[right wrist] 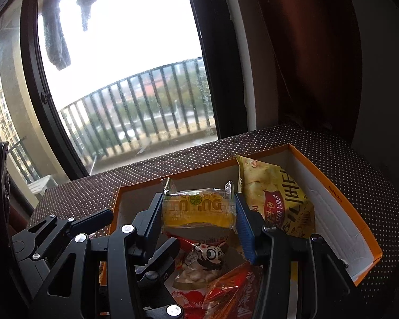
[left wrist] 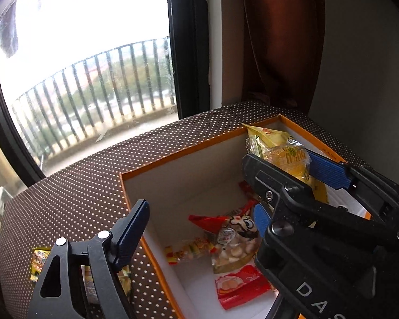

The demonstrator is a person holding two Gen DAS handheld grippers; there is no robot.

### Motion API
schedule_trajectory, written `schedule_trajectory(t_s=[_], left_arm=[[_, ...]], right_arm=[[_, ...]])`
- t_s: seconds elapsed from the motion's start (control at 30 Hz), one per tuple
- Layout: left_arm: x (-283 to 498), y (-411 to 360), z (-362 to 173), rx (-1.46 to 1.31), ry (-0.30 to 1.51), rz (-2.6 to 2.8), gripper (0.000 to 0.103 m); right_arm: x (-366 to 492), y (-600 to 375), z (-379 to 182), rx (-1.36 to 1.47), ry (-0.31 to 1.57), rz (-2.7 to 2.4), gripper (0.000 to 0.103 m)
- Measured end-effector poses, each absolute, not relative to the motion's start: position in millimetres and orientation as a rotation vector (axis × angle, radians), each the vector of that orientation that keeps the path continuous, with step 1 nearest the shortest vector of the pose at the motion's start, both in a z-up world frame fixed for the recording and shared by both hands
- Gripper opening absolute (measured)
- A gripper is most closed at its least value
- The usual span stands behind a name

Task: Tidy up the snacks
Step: 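Open both tools to drop the packets into the box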

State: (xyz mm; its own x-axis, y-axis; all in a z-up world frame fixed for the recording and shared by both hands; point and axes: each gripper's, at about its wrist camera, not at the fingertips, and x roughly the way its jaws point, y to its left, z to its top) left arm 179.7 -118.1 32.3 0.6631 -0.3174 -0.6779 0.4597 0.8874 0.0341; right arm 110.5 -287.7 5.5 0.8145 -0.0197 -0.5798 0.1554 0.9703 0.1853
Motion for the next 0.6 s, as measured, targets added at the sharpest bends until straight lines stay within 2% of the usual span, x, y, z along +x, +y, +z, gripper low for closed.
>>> schedule_trajectory(t_s=[0.4,0.47,0.6], left_arm=[[210.5,-107.4,25.1,0.180,0.763,-0.404,0.086],[211.1,-105.8,22.9,0.175,0.773,-0.411,0.086],[209.1,-100.9,23.9,0.160,0.773,-0.421,0.086]], right_arm=[[151.8,-281.3,2.7,0.224,0.691,-0.054,0.057],[156.6,-280.9,0.0,0.218,0.713,-0.063,0.066],[155.5,-280.0,-0.2,0.200,0.726,-0.084,0.075]])
